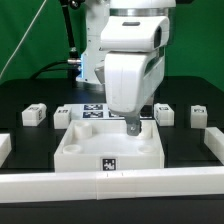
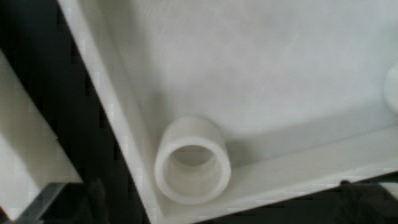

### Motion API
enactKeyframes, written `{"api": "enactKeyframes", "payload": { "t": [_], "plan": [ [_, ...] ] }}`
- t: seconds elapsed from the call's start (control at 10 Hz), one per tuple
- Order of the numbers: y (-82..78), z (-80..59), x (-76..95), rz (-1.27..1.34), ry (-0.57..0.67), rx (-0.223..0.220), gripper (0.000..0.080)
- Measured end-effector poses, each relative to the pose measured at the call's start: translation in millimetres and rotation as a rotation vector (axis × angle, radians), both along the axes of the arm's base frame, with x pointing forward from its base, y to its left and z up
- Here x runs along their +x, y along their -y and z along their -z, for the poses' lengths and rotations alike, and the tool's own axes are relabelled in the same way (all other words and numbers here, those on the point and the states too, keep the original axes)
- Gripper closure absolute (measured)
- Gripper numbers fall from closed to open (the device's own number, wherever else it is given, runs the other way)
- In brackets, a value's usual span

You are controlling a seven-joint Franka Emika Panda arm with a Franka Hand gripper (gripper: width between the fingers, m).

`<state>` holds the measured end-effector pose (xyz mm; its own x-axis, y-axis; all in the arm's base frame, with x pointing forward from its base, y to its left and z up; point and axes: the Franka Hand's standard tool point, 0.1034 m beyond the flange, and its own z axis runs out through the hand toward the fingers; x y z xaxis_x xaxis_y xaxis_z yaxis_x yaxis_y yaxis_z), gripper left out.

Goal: Assemble one leg

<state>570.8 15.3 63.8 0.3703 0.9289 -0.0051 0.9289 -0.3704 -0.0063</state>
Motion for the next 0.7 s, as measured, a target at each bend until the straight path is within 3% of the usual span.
{"api": "enactKeyframes", "payload": {
  "t": [0.4,0.7],
  "plan": [
    [0.4,0.8,-0.5,-0.002,-0.001,0.001,0.0150],
    [4.9,10.2,-26.6,-0.195,0.012,0.003,0.0150]
  ]
}}
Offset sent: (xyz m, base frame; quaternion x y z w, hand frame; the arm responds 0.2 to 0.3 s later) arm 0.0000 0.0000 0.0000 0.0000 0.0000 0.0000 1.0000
